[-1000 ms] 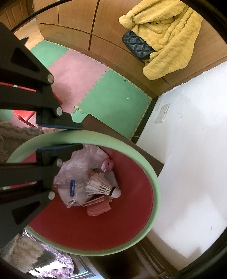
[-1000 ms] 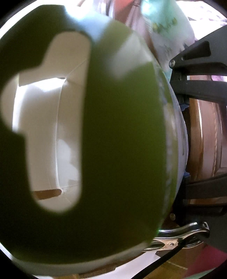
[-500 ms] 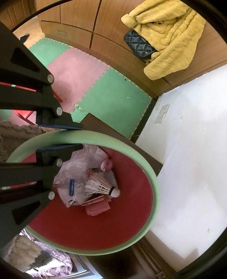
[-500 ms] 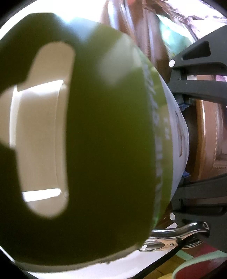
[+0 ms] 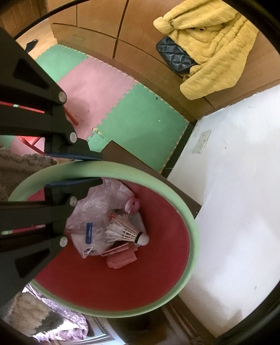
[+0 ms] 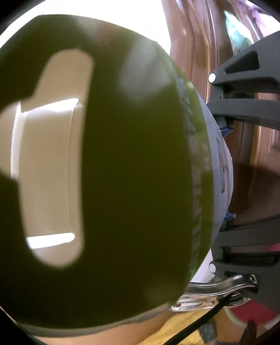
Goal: Collect trash
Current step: 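Carry the selfie stick box over the red bucket with the right tool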
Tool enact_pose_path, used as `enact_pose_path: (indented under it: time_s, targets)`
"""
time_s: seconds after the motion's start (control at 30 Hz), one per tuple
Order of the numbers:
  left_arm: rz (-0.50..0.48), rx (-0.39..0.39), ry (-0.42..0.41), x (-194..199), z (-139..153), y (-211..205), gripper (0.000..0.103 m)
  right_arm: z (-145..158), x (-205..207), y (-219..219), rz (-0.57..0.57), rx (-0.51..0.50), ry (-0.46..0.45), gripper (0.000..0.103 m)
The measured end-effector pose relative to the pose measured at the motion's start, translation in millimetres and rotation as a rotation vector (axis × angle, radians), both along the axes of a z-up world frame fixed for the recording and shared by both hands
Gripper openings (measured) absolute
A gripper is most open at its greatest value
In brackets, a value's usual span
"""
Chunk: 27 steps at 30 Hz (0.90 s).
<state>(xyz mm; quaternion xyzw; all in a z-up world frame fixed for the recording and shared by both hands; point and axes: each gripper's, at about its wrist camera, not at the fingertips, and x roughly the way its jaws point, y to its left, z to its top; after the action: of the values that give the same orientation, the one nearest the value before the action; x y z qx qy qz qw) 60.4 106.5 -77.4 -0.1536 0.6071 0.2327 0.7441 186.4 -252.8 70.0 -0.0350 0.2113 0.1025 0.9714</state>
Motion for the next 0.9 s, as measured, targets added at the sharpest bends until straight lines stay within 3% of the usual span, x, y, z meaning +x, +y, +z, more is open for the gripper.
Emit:
enact_pose_path:
  time_s: [0.23,0.43,0.73,0.9]
  targets:
    - [0.007,-0.001,-0.022,-5.2,0.8,0.5,0.016,5.3,-20.9,51.4,0.184,-0.011,-0.006,0.051]
    - [0.012,0.011,-0.03,-6.5,0.5,-1.9,0.016,0.9,-32.5,85.0,0.34,0.04,0.051,0.051]
    - [0.034,0.025,-0.027,-10.5,1.0,-4.7,0.015,-50.5,-69.2,139.3,0.634,-0.095,0.198,0.051]
    - [0.05,0.035,-0.021,-11.1,-0.1,-6.7,0.015,-90.7,-71.4,156.5,0.696,-0.165,0.303,0.051]
